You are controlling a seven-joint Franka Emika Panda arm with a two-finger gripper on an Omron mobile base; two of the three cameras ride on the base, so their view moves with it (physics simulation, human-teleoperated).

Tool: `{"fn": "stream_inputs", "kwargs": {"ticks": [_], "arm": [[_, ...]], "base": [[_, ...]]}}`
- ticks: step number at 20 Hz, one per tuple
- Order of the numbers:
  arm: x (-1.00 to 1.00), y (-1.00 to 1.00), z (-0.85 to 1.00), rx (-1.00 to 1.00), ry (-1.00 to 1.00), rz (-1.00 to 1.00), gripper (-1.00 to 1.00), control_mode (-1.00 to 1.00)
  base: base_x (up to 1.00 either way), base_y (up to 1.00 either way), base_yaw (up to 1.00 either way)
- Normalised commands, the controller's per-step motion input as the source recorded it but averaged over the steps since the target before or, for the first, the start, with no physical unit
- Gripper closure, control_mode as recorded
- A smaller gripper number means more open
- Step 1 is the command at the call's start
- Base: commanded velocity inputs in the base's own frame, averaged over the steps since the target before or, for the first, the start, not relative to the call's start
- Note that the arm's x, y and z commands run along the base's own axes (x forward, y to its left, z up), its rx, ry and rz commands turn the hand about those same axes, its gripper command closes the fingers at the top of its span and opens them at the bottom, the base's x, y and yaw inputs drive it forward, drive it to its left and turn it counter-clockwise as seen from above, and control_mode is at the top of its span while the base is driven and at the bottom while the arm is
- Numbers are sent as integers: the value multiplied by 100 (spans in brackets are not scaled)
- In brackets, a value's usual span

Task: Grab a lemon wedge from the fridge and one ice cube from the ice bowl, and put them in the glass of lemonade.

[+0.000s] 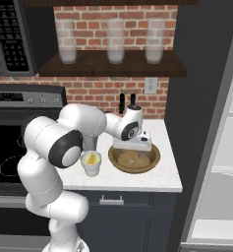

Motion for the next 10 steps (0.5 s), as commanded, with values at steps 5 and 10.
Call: {"fn": "stream_inputs", "kwargs": {"ticks": [5, 10], "arm": [[-21, 0, -9, 0, 4, 0, -100, -100], [-11, 0, -12, 0, 0, 0, -100, -100]], "base": [[0, 0, 0], [0, 0, 0]]}}
